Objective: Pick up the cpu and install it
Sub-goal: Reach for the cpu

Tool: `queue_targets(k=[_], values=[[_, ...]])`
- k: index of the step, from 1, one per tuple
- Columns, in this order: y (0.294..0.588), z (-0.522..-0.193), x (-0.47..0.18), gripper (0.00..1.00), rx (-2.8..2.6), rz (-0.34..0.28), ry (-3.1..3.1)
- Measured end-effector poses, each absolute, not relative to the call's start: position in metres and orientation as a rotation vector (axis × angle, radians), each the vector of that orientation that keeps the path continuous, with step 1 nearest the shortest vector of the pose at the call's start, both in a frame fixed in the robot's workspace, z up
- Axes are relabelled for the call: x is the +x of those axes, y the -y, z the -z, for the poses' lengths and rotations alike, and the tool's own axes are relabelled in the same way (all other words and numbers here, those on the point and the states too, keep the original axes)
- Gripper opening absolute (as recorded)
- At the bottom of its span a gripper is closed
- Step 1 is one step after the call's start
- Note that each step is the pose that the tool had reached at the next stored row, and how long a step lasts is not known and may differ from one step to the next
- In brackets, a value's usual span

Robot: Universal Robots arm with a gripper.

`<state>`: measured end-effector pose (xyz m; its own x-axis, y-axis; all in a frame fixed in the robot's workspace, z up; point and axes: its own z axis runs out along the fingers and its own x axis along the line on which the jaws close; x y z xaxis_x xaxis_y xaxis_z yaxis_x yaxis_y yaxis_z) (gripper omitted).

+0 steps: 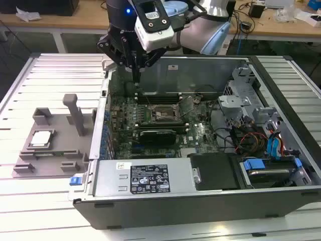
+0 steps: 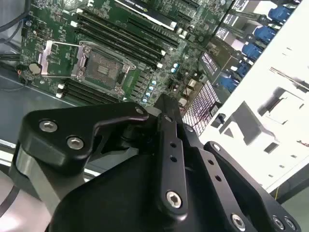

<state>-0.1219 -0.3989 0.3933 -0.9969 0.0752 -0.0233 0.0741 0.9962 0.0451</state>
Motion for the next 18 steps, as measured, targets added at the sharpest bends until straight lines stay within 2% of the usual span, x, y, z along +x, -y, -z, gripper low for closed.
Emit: queue_targets(k=[18], values=[[0.399,-0.393,-0.155,0.11,0.116,-0.061,-3.114]])
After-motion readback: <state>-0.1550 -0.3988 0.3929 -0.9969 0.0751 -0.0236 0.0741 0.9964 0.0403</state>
